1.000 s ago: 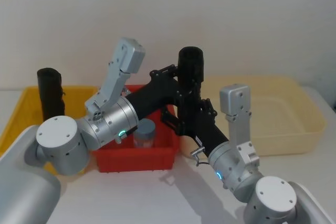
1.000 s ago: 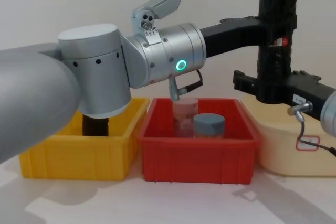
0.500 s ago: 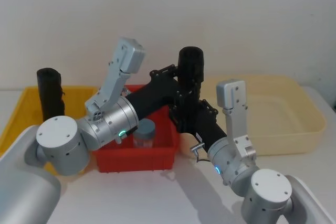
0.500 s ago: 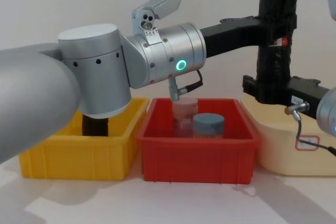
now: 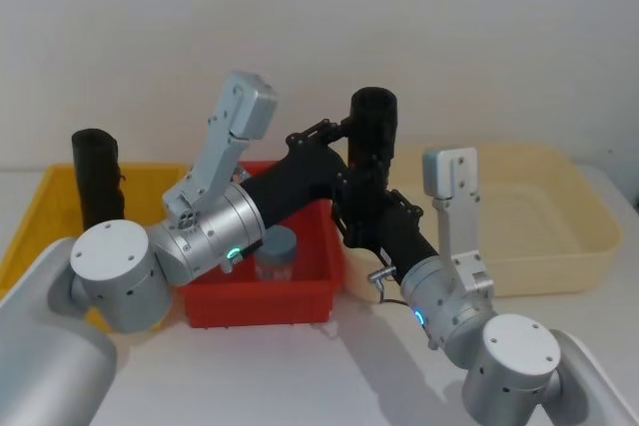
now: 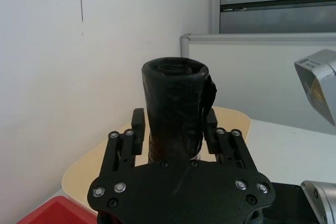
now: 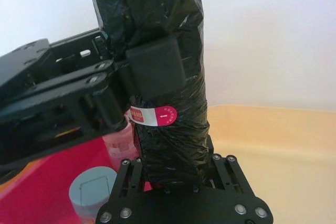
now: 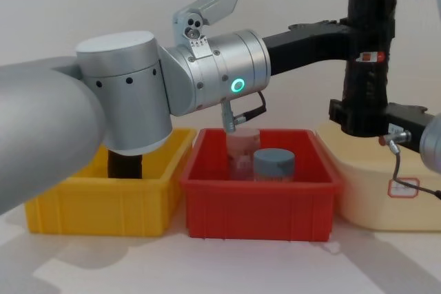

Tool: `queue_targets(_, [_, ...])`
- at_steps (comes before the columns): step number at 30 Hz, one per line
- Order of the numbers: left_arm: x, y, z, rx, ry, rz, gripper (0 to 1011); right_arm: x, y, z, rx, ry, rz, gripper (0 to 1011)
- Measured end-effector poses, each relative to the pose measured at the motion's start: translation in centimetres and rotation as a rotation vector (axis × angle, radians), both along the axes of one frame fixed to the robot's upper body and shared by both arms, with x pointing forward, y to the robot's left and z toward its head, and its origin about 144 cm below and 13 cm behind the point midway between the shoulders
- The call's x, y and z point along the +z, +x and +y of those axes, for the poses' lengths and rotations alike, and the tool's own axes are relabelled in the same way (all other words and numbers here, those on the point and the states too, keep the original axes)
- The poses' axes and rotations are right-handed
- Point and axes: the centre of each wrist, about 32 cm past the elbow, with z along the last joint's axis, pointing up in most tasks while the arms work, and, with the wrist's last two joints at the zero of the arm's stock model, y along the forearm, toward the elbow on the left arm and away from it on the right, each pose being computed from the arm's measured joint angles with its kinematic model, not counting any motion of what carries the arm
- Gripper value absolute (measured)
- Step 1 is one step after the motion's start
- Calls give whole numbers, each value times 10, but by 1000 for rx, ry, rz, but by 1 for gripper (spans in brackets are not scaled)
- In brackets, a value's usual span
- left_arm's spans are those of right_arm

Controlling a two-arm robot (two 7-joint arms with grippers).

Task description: Pick up the garbage bag with the one hand and transfer it to the other hand.

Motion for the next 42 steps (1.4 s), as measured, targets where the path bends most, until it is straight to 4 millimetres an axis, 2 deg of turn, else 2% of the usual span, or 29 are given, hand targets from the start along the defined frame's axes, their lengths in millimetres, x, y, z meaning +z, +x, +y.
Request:
queue_targets(3, [0, 0, 0, 0, 0, 0, 724, 3, -1, -1, 3, 26, 9, 519])
queue_targets(4, [0, 0, 0, 0, 0, 0, 724, 4, -1, -1, 3, 30, 9, 519])
queue_targets(6, [0, 0, 0, 0, 0, 0, 817, 7, -2, -3, 7, 48, 13, 519])
queue_targets(14, [0, 0, 0, 0, 0, 0, 1001, 16, -3, -8, 10, 92, 26, 519])
queue_targets(23, [0, 0, 0, 0, 0, 0, 1000, 24, 6, -20, -42, 108, 49, 519])
queue_targets(42, [0, 0, 0, 0, 0, 0, 1000, 28, 42, -69, -262, 93, 99, 519])
